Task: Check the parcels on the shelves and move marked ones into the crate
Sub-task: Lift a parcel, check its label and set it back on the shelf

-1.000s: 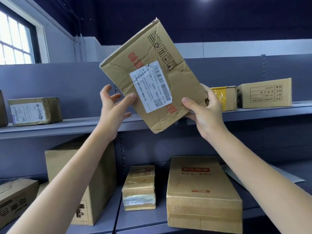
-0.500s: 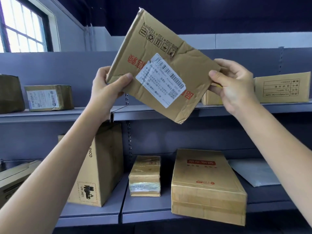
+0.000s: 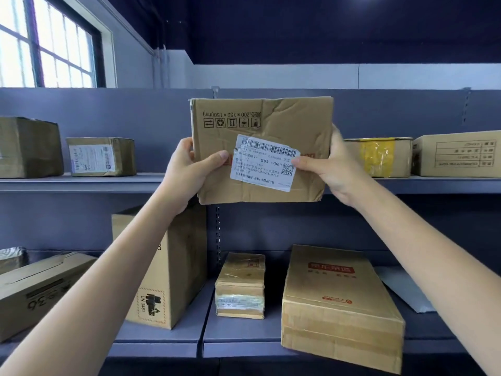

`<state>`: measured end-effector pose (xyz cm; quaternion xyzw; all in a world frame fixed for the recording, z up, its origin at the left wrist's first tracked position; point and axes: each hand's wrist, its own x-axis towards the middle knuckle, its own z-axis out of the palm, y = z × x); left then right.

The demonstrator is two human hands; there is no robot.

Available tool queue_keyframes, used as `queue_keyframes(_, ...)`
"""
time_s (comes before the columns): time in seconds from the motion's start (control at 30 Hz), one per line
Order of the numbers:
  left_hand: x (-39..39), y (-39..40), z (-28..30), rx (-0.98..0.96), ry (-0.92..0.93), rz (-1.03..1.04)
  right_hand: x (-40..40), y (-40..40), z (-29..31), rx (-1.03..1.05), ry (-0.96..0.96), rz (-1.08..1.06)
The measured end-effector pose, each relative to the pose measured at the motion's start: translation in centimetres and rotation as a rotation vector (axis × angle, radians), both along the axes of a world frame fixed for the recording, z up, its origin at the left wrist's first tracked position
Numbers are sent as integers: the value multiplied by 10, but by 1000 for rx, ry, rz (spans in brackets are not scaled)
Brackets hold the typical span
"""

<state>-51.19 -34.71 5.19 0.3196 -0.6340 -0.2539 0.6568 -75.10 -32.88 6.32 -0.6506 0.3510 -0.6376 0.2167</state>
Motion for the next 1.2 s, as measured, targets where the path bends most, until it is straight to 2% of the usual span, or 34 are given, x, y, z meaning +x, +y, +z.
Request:
queue_keyframes(0.17, 6, 7, 1, -17, -59, 10, 3, 3, -8, 34, -78, 43)
queue_keyframes(0.6, -7, 38, 9, -118, 23, 19, 7, 33, 1, -205, -90, -69)
queue_keyframes(1.0, 7, 53, 8, -87, -24, 176, 32, 16, -20, -132, -234, 95)
queue_keyframes(1.2, 15, 49, 19, -71, -35, 282, 49, -8, -9, -113, -264, 189)
